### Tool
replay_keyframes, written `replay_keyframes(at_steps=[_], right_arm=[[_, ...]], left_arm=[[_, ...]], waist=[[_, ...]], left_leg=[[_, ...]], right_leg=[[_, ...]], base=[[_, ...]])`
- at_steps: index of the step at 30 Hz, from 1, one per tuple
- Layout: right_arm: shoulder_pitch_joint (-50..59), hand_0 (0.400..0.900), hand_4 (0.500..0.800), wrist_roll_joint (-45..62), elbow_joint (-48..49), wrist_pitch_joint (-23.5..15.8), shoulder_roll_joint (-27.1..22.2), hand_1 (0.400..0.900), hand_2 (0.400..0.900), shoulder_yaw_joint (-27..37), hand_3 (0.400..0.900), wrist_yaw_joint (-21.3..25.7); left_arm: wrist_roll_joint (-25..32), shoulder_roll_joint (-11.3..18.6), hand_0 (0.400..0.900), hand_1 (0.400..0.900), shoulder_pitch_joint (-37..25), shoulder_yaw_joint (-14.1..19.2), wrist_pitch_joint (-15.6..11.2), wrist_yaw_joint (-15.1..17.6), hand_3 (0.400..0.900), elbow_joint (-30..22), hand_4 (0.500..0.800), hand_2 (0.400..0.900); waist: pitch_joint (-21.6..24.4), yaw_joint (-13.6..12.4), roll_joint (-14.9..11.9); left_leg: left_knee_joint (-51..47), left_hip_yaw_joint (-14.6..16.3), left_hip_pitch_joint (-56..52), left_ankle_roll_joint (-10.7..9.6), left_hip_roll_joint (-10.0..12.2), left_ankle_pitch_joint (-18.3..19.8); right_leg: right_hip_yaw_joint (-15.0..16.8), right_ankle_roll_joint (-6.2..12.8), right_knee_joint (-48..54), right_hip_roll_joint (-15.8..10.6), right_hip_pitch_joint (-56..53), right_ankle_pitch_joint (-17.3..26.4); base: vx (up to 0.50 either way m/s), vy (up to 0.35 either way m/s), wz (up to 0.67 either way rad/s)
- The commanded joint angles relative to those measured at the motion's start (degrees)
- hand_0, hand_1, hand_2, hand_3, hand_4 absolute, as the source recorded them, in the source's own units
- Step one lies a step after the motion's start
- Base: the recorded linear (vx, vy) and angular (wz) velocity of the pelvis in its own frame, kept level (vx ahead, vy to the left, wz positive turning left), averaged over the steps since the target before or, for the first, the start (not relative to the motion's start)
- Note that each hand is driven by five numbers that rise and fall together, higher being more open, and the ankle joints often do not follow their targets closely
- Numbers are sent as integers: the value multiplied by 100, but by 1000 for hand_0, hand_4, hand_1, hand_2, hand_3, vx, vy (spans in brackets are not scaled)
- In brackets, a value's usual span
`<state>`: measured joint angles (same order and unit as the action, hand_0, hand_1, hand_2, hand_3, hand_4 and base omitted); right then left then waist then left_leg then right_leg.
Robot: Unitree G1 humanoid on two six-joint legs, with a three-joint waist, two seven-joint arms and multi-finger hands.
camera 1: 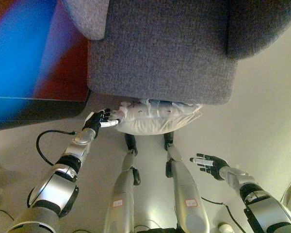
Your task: Pick up the pillow and put it on the sofa.
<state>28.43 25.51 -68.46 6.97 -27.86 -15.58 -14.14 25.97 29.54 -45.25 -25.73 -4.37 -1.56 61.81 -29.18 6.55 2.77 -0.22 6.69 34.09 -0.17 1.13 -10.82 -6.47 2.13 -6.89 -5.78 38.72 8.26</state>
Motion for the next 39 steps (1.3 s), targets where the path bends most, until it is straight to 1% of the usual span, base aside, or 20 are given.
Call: replay_keyframes(at_steps=[1, 2, 4, 5, 8, 13, 16, 20, 24, 25, 26, 27, 28, 29, 32, 35, 39], right_arm=[[17, 900, 800, 303, 174, 102, -454, 900, 900, -239, 900, 18], [175, 900, 800, 435, 284, 131, -509, 900, 900, -289, 900, 99], [278, 900, 800, 532, 312, 112, -553, 900, 900, -336, 900, 109], [343, 900, 800, 574, 329, 114, -555, 900, 900, -355, 900, 148], [564, 900, 800, 692, 376, 168, -574, 900, 900, -402, 900, 223], [873, 900, 800, 880, 407, 248, -637, 900, 900, -427, 900, 306], [1017, 900, 800, 958, 465, 307, -666, 900, 900, -432, 900, 358], [1118, 900, 800, 1048, 525, 355, -618, 900, 900, -428, 900, 478], [1145, 900, 800, 1058, 485, 337, -561, 900, 900, -399, 900, 494], [1165, 900, 800, 1085, 442, 342, -555, 900, 900, -385, 900, 501], [1178, 900, 800, 1099, 426, 342, -546, 900, 900, -384, 900, 506], [1190, 900, 800, 1100, 404, 336, -542, 900, 900, -385, 900, 507], [1185, 900, 800, 1101, 380, 301, -535, 900, 900, -382, 900, 496], [1170, 900, 800, 1109, 387, 281, -537, 900, 900, -380, 900, 493], [1155, 900, 800, 1120, 417, 272, -548, 900, 900, -381, 900, 516], [1147, 900, 800, 1160, 468, 278, -599, 900, 900, -357, 900, 565], [1079, 900, 800, 1229, 464, 213, -639, 900, 900, -324, 900, 550]], left_arm=[[412, 465, 900, 900, -395, 60, 9, 224, 900, -265, 800, 900], [524, 497, 900, 900, -663, -96, 119, 313, 900, -344, 800, 900], [591, 514, 900, 900, -813, -159, 162, 324, 900, -380, 800, 900], [601, 511, 900, 900, -905, -211, 242, 365, 900, -433, 800, 900], [628, 507, 900, 900, -1142, -353, 377, 353, 900, -477, 800, 900], [572, 487, 900, 900, -1429, -501, 387, 249, 900, -388, 800, 900], [599, 475, 900, 900, -1577, -538, 394, 254, 900, -405, 800, 900], [649, 404, 900, 900, -1827, -614, 567, 260, 900, -393, 800, 900], [622, 347, 900, 900, -1925, -656, 619, 277, 900, -387, 800, 900], [607, 321, 645, 645, -1959, -686, 717, 236, 645, -372, 647, 645], [587, 311, 541, 541, -1962, -691, 733, 263, 541, -365, 585, 541], [619, 313, 541, 541, -1962, -694, 716, 261, 541, -356, 585, 541], [667, 312, 400, 400, -1952, -678, 729, 158, 400, -355, 500, 400], [667, 315, 400, 400, -1934, -673, 757, 131, 400, -364, 500, 400], [691, 328, 400, 400, -1902, -676, 699, 115, 400, -387, 500, 400], [703, 384, 400, 400, -1892, -666, 573, 198, 400, -432, 500, 400], [748, 412, 400, 400, -1929, -655, 588, 269, 400, -502, 500, 400]], waist=[[-61, 121, -43], [-61, 145, -42], [-61, 154, -45], [-61, 162, -46], [-61, 166, -53], [-61, 168, -106], [-61, 180, -146], [-61, 213, -202], [-61, 226, -219], [-61, 226, -223], [-61, 222, -223], [-61, 220, -225], [-61, 221, -227], [-61, 223, -229], [-61, 223, -234], [-61, 229, -240], [-61, 227, -242]], left_leg=[[1071, 217, 646, -393, -170, 630], [1124, 237, 829, -422, -132, 622], [1176, 228, 948, -430, -119, 632], [1219, 216, 1013, -432, -118, 645], [1235, 197, 1150, -433, -104, 636], [1363, 136, 1437, -459, -76, 626], [1418, 140, 1613, -479, -34, 626], [1496, 115, 1807, -493, 11, 654], [1517, 90, 1892, -505, 21, 670], [1527, 71, 1917, -513, 19, 675], [1513, 67, 1921, -518, 23, 667], [1505, 62, 1927, -527, 27, 660], [1502, 61, 1929, -538, 30, 660], [1494, 60, 1923, -546, 29, 656], [1470, 68, 1905, -564, 33, 637], [1417, 98, 1885, -584, 46, 609], [1488, 74, 1926, -597, 59, 630]], right_leg=[[281, 341, -472, 214, 473, -309], [250, 350, -492, 192, 648, -303], [247, 349, -504, 180, 758, -304], [254, 350, -519, 178, 821, -302], [267, 357, -527, 192, 949, -287], [256, 366, -585, 185, 1174, -274], [253, 377, -622, 186, 1332, -270], [240, 391, -681, 177, 1516, -267], [238, 396, -688, 174, 1597, -258], [231, 401, -685, 169, 1618, -252], [226, 403, -674, 169, 1620, -246], [221, 407, -659, 164, 1622, -236], [214, 412, -637, 153, 1621, -225], [209, 414, -616, 150, 1615, -214], [198, 418, -573, 149, 1590, -192], [202, 418, -524, 164, 1570, -178], [198, 415, -574, 147, 1604, -196]], base=[[-53, -46, 9], [-63, -53, 11], [-40, -42, 10], [-25, -42, 9], [-35, -55, 9], [-26, -70, 7], [-23, -59, 3], [-13, -66, 4], [-1, -52, 3], [4, -60, 4], [5, -76, 5], [8, -48, 2], [14, -42, 2], [18, -36, 1], [0, 0, 0], [0, 0, 0], [11, -42, 8]])
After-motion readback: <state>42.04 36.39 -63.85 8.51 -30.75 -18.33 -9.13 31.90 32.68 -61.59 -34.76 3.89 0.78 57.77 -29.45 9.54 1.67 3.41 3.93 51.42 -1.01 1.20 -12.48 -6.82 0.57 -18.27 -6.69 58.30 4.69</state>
